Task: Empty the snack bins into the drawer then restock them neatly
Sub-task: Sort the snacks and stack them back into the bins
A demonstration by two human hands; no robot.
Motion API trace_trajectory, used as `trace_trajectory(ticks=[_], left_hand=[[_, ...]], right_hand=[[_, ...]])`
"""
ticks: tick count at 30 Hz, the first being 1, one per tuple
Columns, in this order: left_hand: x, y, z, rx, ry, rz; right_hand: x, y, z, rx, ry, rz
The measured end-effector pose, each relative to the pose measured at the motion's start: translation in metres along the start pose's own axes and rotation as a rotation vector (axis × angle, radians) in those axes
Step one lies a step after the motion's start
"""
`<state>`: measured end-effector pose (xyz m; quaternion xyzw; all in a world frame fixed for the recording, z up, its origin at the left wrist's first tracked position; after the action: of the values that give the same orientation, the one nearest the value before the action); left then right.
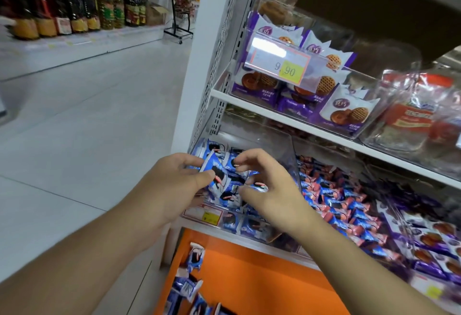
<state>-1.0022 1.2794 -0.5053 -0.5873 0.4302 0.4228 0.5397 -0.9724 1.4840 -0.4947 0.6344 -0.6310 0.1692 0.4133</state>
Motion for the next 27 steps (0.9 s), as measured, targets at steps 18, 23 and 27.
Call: trace_trajectory(ticks=[18, 23, 27], left_hand=[[0.016, -0.001, -0.027, 0.302, 1.079, 0.597], [0.018, -0.003, -0.026, 0.425, 1.193, 0.562], [0.016, -0.011, -0.027, 0.482, 1.204, 0.578]], right_hand=[[-0.045, 0.058, 0.068, 0.054, -0.539, -0.218], [-0.063, 0.086, 0.097, 0.086, -0.733, -0.323], [-0.055, 0.073, 0.084, 0.055, -0.630, -0.242]])
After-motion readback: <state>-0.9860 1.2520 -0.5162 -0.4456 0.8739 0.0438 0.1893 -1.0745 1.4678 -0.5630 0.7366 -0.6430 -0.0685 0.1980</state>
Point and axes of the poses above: each hand's wrist, its own y-axis towards the middle knuckle, its own z-axis out of the palm, x = y × z, the point moved 2 cm from there along y, towards the middle knuckle, and after that the axes turned 15 degrees about -x, right-handed, at the moved point
